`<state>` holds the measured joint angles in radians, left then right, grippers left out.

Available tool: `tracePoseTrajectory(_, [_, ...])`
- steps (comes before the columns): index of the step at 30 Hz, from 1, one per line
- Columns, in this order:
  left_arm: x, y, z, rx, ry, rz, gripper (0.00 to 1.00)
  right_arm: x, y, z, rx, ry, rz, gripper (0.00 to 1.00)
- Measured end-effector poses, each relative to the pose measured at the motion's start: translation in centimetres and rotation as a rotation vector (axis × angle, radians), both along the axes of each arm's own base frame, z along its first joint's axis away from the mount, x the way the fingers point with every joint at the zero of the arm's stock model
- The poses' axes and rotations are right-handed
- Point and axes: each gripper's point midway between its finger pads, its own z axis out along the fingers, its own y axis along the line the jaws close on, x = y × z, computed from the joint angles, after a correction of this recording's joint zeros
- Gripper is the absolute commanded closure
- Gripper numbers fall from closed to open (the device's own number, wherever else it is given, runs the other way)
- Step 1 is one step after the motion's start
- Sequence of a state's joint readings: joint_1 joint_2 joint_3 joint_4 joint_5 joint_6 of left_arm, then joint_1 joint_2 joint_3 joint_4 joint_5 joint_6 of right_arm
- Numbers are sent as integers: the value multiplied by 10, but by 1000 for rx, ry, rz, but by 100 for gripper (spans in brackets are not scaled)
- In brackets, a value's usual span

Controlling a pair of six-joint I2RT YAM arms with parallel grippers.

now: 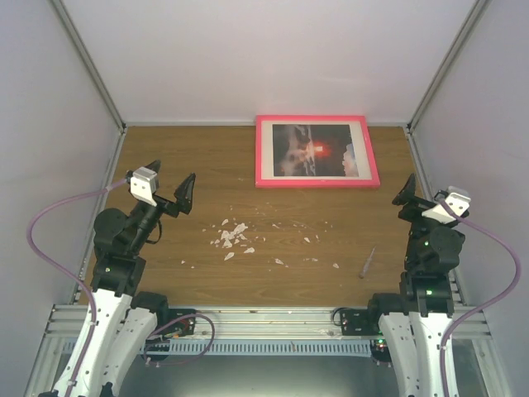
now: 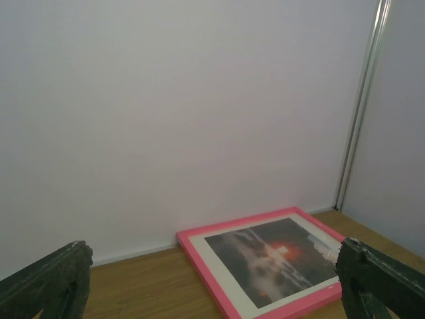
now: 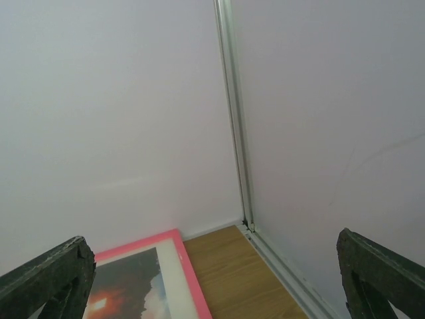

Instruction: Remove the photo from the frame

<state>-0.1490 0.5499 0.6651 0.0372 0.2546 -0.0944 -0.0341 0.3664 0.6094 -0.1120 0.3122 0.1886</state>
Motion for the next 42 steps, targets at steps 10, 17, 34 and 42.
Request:
tracePoseTrajectory(10, [-1, 1, 1, -4, -1, 5, 1, 0, 0, 0, 12, -5, 0, 0])
tracePoseTrajectory(17, [10, 0, -9, -4, 51, 9, 1, 12, 6, -4, 46, 30, 42, 1])
tracePoseTrajectory(34, [51, -3, -54, 43, 340, 27, 1, 167, 41, -101, 173, 569, 292, 0])
tracePoseTrajectory(42, [51, -8, -62, 66, 362, 31, 1, 228, 15, -152, 224, 733, 291, 5])
